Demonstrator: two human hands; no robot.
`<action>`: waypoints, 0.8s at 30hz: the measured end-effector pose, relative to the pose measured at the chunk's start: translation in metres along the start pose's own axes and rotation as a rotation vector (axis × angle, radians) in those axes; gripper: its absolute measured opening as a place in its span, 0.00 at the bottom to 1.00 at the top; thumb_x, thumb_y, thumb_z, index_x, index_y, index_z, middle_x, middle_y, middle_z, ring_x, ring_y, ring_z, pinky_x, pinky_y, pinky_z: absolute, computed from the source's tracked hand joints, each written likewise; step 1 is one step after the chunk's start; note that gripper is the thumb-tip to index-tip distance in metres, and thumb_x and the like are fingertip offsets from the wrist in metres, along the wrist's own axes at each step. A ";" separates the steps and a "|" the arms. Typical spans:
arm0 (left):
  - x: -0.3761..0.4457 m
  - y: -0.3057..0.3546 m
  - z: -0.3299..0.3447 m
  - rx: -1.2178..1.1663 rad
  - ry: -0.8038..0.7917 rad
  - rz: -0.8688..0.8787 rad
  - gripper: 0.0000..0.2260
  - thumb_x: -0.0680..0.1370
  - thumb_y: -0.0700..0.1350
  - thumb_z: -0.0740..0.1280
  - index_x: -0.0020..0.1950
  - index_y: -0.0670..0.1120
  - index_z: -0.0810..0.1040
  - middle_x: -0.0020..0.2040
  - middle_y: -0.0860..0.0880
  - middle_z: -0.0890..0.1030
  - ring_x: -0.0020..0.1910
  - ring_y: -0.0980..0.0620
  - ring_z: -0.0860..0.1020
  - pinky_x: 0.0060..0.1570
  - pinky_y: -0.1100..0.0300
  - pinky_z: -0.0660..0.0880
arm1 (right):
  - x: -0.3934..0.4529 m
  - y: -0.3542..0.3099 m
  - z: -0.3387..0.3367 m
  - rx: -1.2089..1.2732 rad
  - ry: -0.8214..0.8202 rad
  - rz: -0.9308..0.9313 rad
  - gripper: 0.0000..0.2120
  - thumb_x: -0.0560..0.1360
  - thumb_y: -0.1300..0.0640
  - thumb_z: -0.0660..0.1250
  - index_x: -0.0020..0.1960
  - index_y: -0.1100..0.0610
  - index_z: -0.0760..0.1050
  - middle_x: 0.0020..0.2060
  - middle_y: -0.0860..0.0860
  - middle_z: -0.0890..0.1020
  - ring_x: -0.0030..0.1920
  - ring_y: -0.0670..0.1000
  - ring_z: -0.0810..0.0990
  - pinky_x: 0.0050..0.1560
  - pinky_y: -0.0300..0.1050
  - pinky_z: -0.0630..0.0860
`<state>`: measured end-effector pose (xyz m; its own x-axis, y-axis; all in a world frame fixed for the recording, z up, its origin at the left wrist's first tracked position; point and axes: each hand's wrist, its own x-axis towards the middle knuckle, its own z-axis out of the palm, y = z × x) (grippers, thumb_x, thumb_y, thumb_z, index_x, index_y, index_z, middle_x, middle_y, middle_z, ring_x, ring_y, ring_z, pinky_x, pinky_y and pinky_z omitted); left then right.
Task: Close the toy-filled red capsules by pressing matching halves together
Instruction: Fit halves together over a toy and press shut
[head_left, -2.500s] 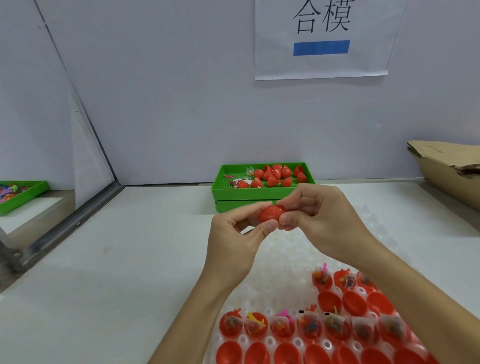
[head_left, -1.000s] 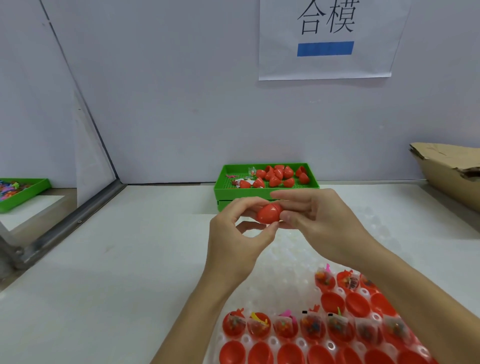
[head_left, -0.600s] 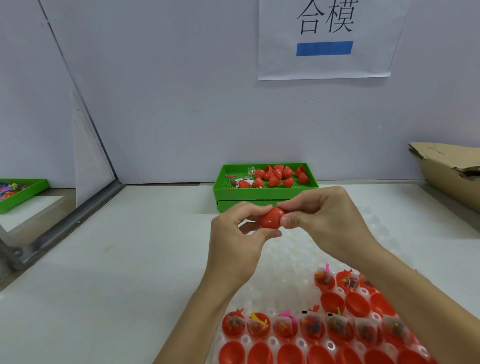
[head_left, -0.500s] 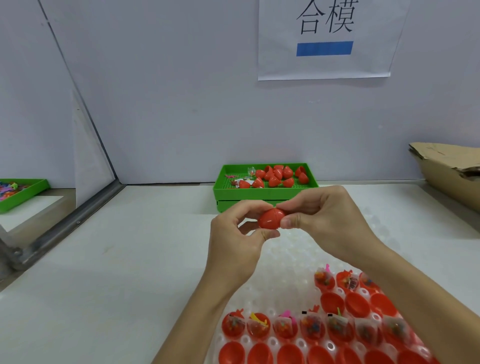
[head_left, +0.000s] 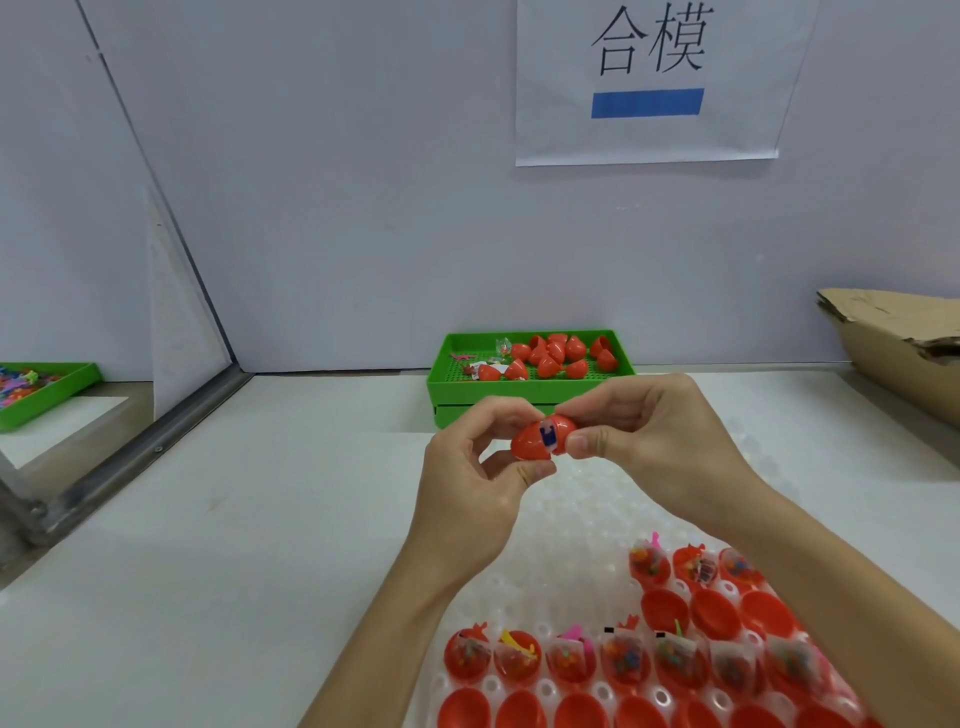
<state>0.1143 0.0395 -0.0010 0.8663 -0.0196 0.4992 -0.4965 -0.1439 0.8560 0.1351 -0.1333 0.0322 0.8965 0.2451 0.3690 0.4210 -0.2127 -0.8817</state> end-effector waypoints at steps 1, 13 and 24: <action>0.000 -0.001 0.000 0.001 -0.005 -0.003 0.16 0.70 0.29 0.74 0.49 0.48 0.80 0.44 0.53 0.82 0.48 0.52 0.81 0.46 0.64 0.79 | 0.000 0.000 0.000 0.000 -0.001 0.000 0.12 0.68 0.67 0.77 0.43 0.51 0.84 0.36 0.44 0.87 0.40 0.43 0.86 0.41 0.30 0.79; -0.001 0.001 -0.001 0.011 -0.002 -0.009 0.17 0.70 0.30 0.75 0.49 0.50 0.80 0.45 0.55 0.83 0.50 0.55 0.81 0.47 0.67 0.78 | 0.001 0.003 0.000 0.027 0.010 0.003 0.12 0.68 0.70 0.76 0.45 0.54 0.84 0.37 0.46 0.87 0.40 0.45 0.87 0.42 0.32 0.80; -0.002 0.001 0.003 0.018 0.040 -0.017 0.11 0.76 0.35 0.71 0.54 0.48 0.81 0.45 0.52 0.82 0.48 0.54 0.80 0.46 0.65 0.79 | 0.001 0.007 0.002 0.067 0.022 0.018 0.11 0.68 0.71 0.76 0.47 0.60 0.84 0.38 0.48 0.88 0.40 0.46 0.87 0.41 0.32 0.80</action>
<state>0.1124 0.0362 -0.0013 0.8713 0.0223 0.4902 -0.4807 -0.1621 0.8618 0.1385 -0.1327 0.0261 0.9070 0.2212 0.3584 0.3953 -0.1533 -0.9057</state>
